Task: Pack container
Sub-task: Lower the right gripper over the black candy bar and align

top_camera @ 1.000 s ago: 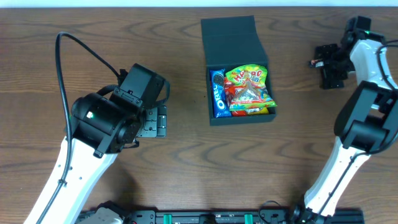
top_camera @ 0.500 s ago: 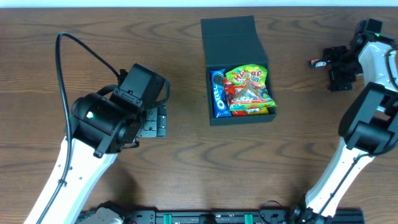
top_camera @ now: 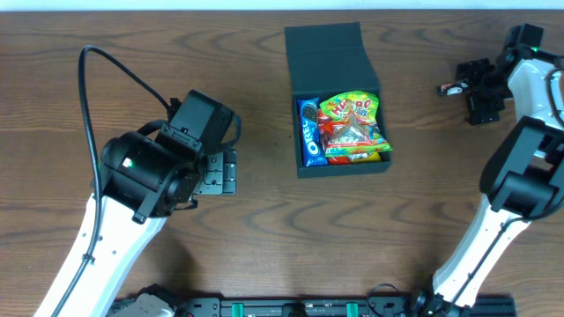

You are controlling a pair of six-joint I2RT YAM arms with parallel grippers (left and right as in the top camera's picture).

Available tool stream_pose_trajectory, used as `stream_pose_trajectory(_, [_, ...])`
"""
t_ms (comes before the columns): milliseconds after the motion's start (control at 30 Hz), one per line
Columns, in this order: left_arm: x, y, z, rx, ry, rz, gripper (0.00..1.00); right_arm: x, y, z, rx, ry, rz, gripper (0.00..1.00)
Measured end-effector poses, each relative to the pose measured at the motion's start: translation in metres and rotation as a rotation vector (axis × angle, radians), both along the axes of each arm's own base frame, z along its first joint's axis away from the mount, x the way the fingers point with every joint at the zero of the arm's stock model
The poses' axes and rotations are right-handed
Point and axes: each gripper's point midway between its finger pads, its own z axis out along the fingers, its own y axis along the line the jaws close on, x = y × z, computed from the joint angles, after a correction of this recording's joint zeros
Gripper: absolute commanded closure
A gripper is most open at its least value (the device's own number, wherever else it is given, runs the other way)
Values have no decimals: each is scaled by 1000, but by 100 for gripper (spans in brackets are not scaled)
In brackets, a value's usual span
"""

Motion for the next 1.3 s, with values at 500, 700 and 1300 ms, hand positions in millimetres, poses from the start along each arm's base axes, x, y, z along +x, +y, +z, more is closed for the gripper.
stream_pose_trajectory(500, [0,-3,0,-13,3,-5,5,7,7,-13,51,-17,9,9])
stream_pose_trajectory(700, [0,-3,0,-14,4,-5,5,2,10,-14,64,6,6,11])
stream_pose_trajectory(1300, [0,-3,0,-14,4,-5,5,5,8,-13,55,-7,1,11])
